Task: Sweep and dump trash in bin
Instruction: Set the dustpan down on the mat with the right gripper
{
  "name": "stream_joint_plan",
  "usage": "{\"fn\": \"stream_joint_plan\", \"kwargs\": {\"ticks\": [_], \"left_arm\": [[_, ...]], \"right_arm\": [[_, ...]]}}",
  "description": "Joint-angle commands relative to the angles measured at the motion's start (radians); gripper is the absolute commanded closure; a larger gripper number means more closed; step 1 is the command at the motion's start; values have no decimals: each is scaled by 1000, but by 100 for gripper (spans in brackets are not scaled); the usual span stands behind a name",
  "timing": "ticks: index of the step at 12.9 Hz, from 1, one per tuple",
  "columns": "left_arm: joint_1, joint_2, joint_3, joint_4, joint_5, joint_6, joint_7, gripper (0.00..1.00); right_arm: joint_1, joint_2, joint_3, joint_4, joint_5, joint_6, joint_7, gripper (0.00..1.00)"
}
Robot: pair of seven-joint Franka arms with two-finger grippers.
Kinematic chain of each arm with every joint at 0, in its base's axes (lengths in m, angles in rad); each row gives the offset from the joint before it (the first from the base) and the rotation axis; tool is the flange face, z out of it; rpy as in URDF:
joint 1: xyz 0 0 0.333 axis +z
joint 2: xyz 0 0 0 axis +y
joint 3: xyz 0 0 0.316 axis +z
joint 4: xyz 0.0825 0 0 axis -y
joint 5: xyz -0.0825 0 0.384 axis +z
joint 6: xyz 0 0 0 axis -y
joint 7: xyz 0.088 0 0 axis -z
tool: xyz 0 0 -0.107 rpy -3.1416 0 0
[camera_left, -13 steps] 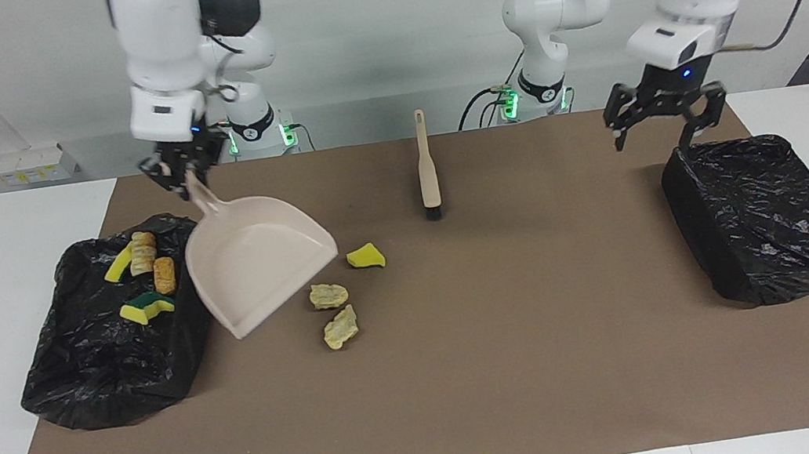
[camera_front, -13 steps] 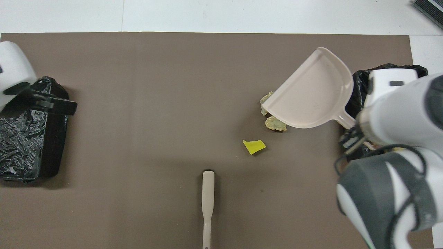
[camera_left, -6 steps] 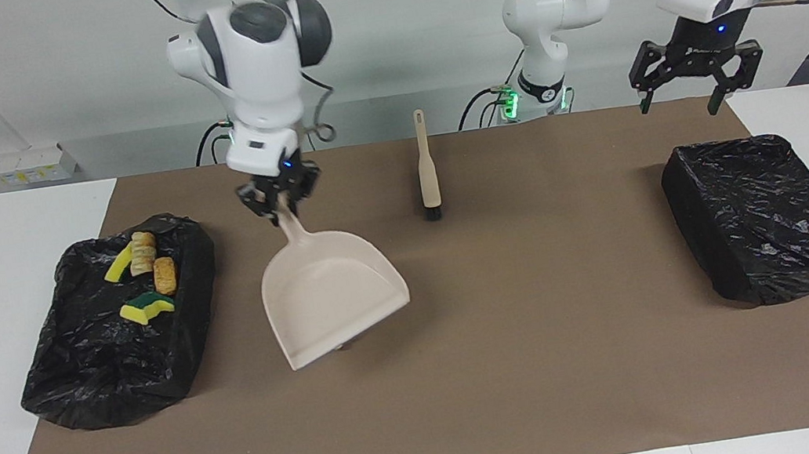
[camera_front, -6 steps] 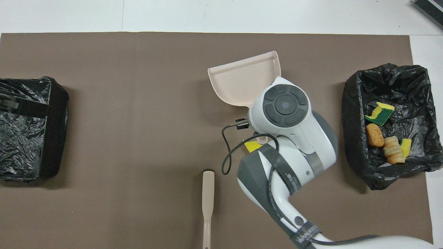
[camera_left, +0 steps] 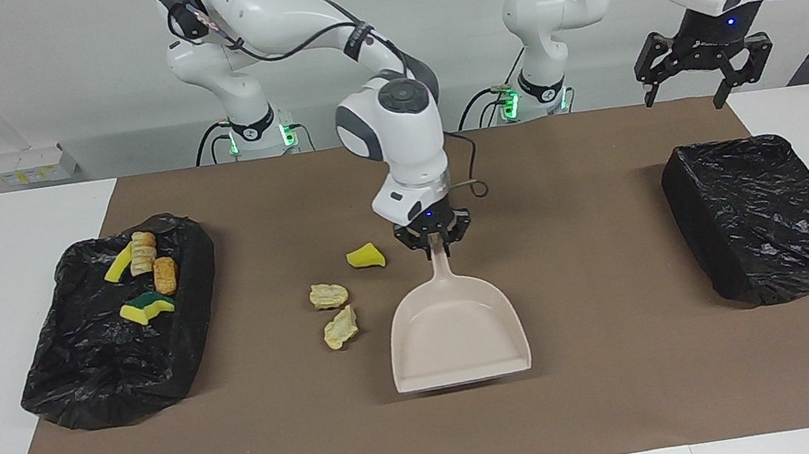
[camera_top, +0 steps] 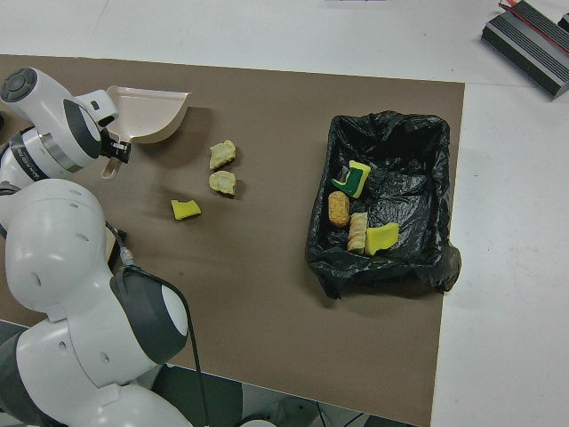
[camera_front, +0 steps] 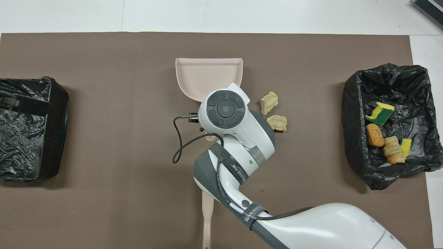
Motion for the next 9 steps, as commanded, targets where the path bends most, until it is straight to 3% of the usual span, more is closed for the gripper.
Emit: {"fn": "stream_joint_plan", "kwargs": {"ticks": [1, 2, 3, 4, 5, 9], "left_arm": [[11, -3, -9, 16, 5, -32, 0, 0], [13, -14, -7, -2, 5, -34, 2, 0], [22, -20, -7, -9, 5, -34, -3, 0], [24, -20, -9, -9, 3, -35, -25, 0], [22, -20, -9, -10, -5, -47, -71, 0], [28, -11, -4, -1, -37, -69, -84, 0]], "right_arm": [[26, 38, -2, 26, 33, 46, 22, 100], [26, 42, -2, 17, 35, 49, 27, 96], [28, 44, -2, 3, 47, 61, 24, 83], [26, 42, -2, -11, 45, 67, 13, 60], [26, 41, -3, -13, 35, 61, 5, 1], [-4, -39, -2, -11, 56, -69, -18, 0]]}}
